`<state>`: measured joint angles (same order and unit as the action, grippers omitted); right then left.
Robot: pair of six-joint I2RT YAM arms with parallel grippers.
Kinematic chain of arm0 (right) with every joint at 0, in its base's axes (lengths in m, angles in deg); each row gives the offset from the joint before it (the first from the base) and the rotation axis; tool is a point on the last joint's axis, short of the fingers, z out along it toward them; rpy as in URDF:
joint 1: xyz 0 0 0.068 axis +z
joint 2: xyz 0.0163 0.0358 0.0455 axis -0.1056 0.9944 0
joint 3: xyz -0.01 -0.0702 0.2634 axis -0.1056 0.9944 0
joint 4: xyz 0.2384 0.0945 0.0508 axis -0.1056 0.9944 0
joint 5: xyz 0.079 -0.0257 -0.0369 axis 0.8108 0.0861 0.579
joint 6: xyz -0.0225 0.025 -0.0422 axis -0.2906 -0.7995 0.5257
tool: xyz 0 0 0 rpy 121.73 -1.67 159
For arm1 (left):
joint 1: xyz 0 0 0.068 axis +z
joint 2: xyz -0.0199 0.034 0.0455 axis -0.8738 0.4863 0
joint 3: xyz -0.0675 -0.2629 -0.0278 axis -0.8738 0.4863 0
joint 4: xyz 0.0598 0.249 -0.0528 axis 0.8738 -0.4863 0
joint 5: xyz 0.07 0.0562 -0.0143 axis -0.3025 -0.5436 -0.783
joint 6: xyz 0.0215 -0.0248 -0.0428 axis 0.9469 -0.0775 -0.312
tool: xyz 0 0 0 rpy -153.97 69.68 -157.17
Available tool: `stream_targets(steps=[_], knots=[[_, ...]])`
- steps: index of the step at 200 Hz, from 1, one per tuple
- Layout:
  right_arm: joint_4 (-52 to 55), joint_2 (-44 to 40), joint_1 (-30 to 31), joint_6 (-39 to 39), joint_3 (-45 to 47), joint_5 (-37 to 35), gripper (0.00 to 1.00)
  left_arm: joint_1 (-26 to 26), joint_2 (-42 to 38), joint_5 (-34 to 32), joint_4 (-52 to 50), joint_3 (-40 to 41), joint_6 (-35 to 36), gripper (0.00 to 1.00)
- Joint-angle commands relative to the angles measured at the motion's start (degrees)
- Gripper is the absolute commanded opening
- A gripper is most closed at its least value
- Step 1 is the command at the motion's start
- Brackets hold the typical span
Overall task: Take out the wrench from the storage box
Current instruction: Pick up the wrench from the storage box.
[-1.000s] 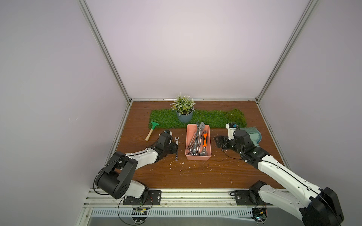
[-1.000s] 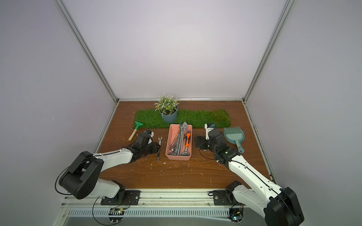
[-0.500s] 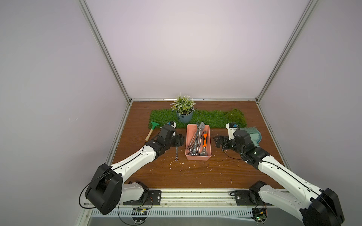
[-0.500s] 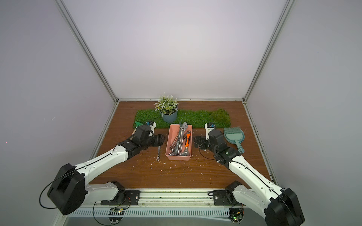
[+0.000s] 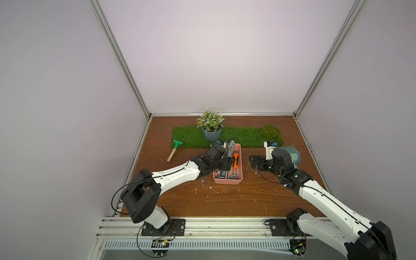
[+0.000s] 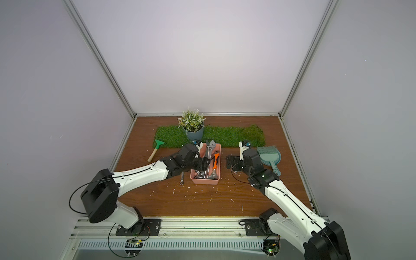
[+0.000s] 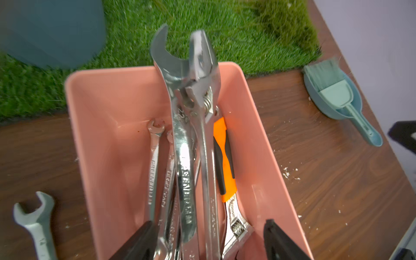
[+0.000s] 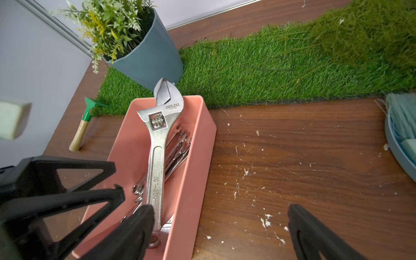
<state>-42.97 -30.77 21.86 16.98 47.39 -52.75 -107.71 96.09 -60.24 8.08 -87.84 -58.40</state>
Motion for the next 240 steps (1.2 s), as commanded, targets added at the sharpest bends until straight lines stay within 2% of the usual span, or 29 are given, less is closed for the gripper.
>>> stream_targets(steps=[1, 67, 87, 118, 152, 178, 196, 240], knots=[[0.5, -1.3, -0.9, 1.1, -0.8, -1.0, 0.99, -0.8, 3.2, -1.2, 0.4, -2.4, 0.4, 0.72], [0.6, -2.3, -3.1, 1.7, 0.3, 0.4, 0.99, -0.7, 12.2, -1.8, -1.3, -7.9, 2.3, 0.57], [0.3, -2.4, -3.6, 1.7, 0.8, 0.9, 0.99, -0.8, 13.4, -0.6, -0.8, -8.7, 2.2, 0.48], [-0.1, -2.6, -4.1, 1.8, 1.4, 1.5, 0.99, -1.2, 15.0, -3.0, -2.9, -10.0, 2.8, 0.42], [-0.6, -2.5, -4.6, 1.8, 2.1, 2.2, 0.99, -1.2, 15.9, -2.5, -3.2, -9.9, 2.8, 0.32], [-0.7, -2.6, -4.9, 1.8, 2.1, 2.5, 0.99, -1.2, 14.4, -1.6, -2.9, -10.1, 1.9, 0.10], [-0.7, -2.7, -5.1, 2.0, 2.1, 2.5, 0.99, -1.2, 12.6, -0.7, -2.9, -10.8, 1.4, 0.03], [-0.7, -2.8, -5.2, 1.9, 1.8, 2.8, 0.99, -1.2, 5.7, 1.3, -3.0, -10.7, -0.1, 0.00]])
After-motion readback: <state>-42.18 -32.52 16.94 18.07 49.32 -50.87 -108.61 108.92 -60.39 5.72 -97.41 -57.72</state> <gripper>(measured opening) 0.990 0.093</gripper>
